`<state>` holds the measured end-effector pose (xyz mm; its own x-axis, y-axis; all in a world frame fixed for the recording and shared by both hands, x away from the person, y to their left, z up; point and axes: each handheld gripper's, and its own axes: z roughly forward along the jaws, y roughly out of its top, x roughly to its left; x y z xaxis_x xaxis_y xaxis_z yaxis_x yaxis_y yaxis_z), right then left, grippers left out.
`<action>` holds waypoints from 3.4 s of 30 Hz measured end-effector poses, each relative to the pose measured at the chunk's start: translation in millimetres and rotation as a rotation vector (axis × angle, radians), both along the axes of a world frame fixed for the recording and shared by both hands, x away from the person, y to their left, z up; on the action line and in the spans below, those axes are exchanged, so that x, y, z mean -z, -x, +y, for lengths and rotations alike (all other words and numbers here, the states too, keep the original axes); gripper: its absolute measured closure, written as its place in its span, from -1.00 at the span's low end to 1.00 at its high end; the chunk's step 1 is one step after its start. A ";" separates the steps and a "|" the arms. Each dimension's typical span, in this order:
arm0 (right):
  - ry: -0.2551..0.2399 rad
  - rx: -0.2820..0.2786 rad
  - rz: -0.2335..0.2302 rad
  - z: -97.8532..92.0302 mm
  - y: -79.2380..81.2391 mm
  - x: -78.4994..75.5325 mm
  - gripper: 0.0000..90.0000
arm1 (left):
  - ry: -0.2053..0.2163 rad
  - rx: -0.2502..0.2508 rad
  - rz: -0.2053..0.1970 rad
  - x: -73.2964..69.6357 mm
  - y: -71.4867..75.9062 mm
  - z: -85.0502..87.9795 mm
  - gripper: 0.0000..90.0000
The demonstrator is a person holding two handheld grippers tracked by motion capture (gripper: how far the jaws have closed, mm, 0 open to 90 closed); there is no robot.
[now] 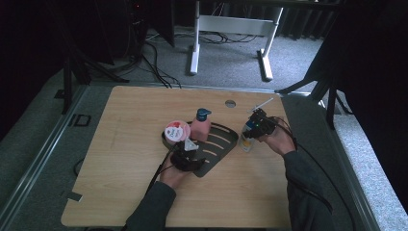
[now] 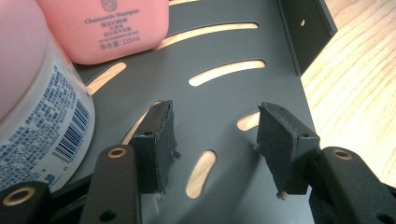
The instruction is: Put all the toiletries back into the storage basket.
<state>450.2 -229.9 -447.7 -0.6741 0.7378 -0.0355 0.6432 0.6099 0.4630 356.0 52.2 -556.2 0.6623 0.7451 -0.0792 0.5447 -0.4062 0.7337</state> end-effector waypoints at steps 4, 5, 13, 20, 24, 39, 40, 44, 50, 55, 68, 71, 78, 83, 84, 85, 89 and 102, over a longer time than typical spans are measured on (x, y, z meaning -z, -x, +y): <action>-0.008 -0.012 0.007 -1.6 2.5 0.1 0.23 | -0.002 0.003 -0.001 0.0 0.1 0.0 0.04; -0.009 -0.014 0.009 -1.6 3.5 0.0 0.23 | -0.002 0.003 -0.001 0.0 0.1 0.0 0.04; -0.002 -0.041 0.002 -0.9 12.8 -1.9 0.23 | -0.002 -0.002 -0.002 0.0 0.4 -0.7 0.02; 0.005 -0.068 -0.002 2.1 21.6 -4.8 0.23 | 0.000 -0.003 -0.001 0.0 0.4 -0.7 0.02; 0.003 -0.082 -0.006 4.3 27.1 -5.9 0.23 | 0.000 -0.003 -0.001 0.1 0.4 -0.7 0.02; -0.009 -0.135 -0.005 18.6 43.7 -5.0 0.23 | 0.005 -0.011 -0.001 0.1 2.6 -0.5 0.04; -0.008 -0.138 -0.005 19.7 44.9 -4.8 0.23 | 0.004 -0.011 -0.001 0.1 2.8 -0.5 0.04; -0.009 -0.148 -0.004 23.0 48.0 -4.1 0.23 | -0.002 -0.010 -0.005 0.0 3.0 -0.4 0.04; -0.007 -0.169 -0.007 27.9 53.4 -3.8 0.23 | -0.006 -0.011 -0.009 -0.3 4.0 -0.2 0.04; -0.005 -0.187 -0.009 32.5 57.8 -2.6 0.23 | -0.001 -0.012 -0.010 -0.8 5.3 0.2 0.04; -0.010 -0.230 -0.014 45.5 67.6 -3.2 0.23 | 0.004 -0.019 -0.012 -1.8 8.2 3.7 0.04; -0.008 -0.246 -0.014 48.3 69.7 -2.3 0.23 | 0.001 -0.019 -0.010 -1.3 8.3 5.3 0.04; -0.012 -0.275 -0.019 55.6 74.8 -3.4 0.23 | 0.002 -0.020 -0.006 -0.5 8.5 5.5 0.04; -0.007 -0.299 -0.019 61.9 79.4 -4.4 0.23 | -0.002 -0.021 -0.004 0.0 8.7 6.0 0.04; -0.007 -0.304 -0.017 63.1 80.2 -4.3 0.23 | 0.000 -0.022 -0.005 0.2 8.8 6.1 0.04; -0.006 -0.309 -0.017 64.0 80.7 -4.1 0.23 | 0.001 -0.022 -0.006 0.3 9.0 6.2 0.04; -0.012 -0.322 -0.010 68.2 81.6 -2.1 0.23 | -0.004 -0.018 -0.007 0.2 9.6 6.1 0.04; -0.024 -0.357 -0.011 89.2 81.2 -3.2 0.23 | 0.006 -0.018 -0.001 0.3 8.8 7.3 0.06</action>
